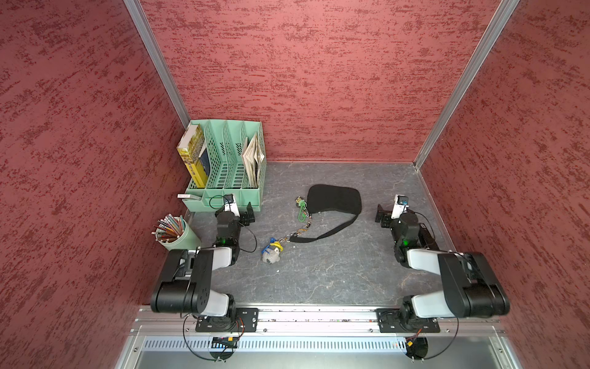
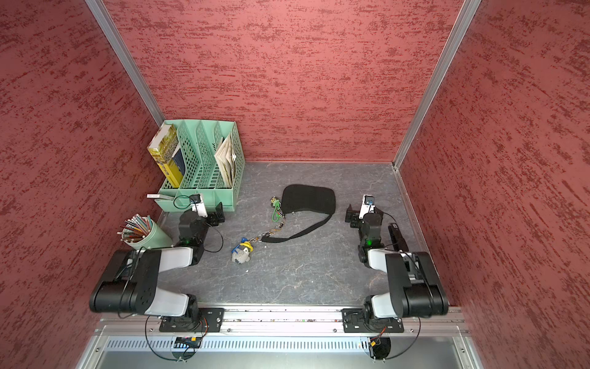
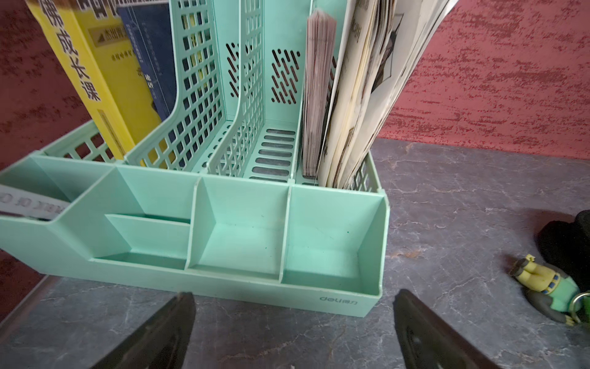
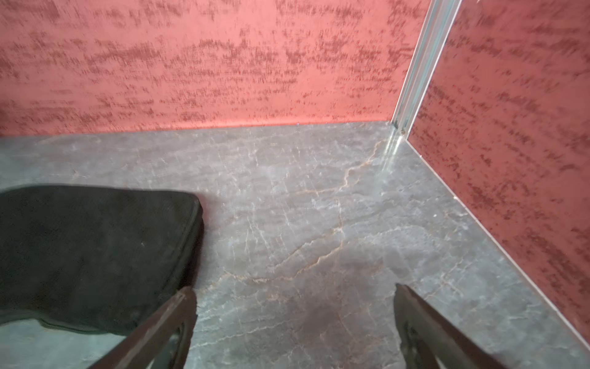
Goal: Remove the decoration from the bag
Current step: Pick up the bag from the center of the board.
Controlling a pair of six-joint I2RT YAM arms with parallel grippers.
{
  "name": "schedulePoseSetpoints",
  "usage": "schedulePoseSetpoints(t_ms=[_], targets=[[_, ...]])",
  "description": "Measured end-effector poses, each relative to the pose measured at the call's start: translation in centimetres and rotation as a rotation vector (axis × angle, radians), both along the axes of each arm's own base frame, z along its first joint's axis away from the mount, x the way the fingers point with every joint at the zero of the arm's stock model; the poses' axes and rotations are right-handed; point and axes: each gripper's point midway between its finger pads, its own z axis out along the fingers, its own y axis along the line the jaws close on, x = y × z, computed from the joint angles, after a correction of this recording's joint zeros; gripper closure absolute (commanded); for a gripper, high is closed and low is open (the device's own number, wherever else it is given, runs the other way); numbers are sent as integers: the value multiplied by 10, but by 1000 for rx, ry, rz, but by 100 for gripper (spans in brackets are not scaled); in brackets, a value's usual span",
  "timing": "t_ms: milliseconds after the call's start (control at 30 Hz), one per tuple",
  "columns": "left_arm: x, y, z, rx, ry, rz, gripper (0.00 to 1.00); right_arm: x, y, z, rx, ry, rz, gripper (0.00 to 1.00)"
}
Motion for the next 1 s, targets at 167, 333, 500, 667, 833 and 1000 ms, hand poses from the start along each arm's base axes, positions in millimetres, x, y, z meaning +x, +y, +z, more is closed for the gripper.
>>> schedulePoseSetpoints(t_ms=[167, 333, 500, 667, 833, 1000], targets=[[10, 11, 85, -134, -66, 121, 0, 17, -7, 103, 116, -47, -71, 2], [-1, -11, 132, -294, -70, 62, 0, 15, 20, 157, 356, 21, 23, 12], [-14, -92, 133, -330, 70, -168, 0, 12, 94, 99, 630, 309, 182, 19], [-42, -183, 118, -297, 226, -433, 0, -21, 205, 13, 629, 702, 328, 22], [-71, -216, 85, -248, 373, -549, 0, -56, 286, -16, 497, 868, 490, 22], [-89, -208, 73, -225, 453, -546, 0, -72, 342, -35, 372, 929, 601, 26]])
